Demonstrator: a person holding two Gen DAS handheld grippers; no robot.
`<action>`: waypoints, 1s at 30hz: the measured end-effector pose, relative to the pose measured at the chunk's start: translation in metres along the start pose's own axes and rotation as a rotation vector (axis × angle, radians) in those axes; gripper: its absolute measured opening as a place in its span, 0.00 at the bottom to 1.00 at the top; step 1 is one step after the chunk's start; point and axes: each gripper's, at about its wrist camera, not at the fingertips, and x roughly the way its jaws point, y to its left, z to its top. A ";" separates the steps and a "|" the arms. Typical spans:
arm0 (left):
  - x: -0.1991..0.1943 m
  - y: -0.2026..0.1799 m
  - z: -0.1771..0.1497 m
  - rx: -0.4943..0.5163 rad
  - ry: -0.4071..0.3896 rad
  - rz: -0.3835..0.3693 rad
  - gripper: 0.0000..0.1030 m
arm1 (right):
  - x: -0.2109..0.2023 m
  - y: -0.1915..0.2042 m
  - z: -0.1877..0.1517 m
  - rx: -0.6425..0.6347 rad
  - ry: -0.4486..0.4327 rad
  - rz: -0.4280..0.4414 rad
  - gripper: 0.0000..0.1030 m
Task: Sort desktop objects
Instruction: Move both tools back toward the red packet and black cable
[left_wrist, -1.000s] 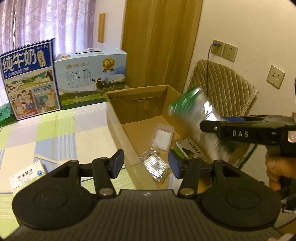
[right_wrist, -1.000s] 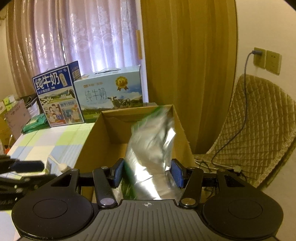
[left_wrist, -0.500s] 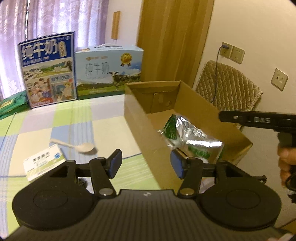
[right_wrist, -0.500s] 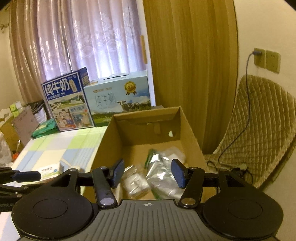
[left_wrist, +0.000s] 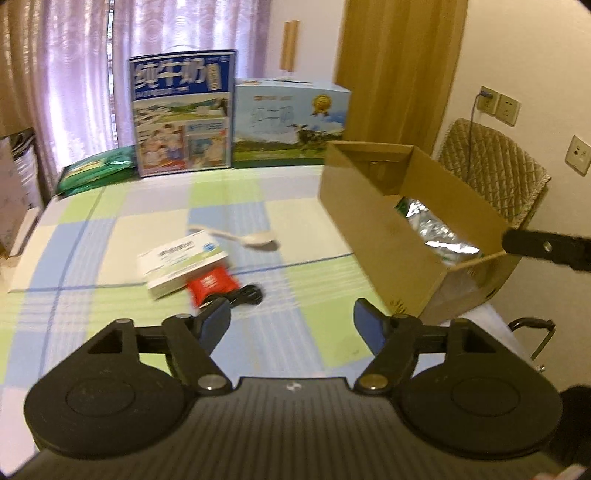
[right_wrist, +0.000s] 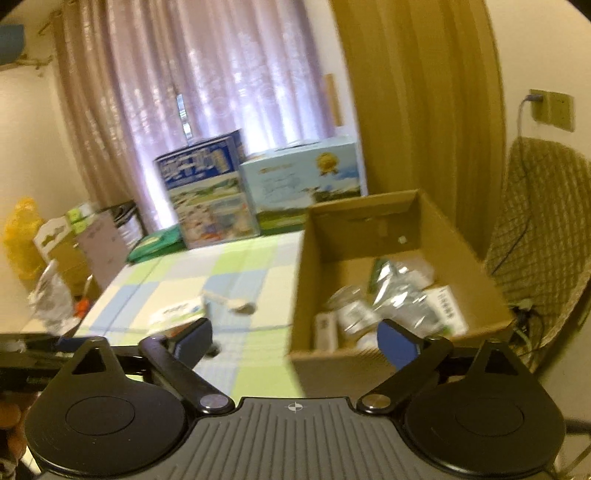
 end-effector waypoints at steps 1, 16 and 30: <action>-0.004 0.005 -0.005 -0.005 0.003 0.006 0.69 | -0.001 0.007 -0.005 -0.010 0.009 0.012 0.96; -0.036 0.071 -0.059 -0.044 0.041 0.108 0.93 | 0.020 0.062 -0.080 -0.014 0.181 0.100 0.98; 0.003 0.101 -0.054 0.045 0.090 0.071 0.94 | 0.067 0.081 -0.083 -0.193 0.230 0.116 0.98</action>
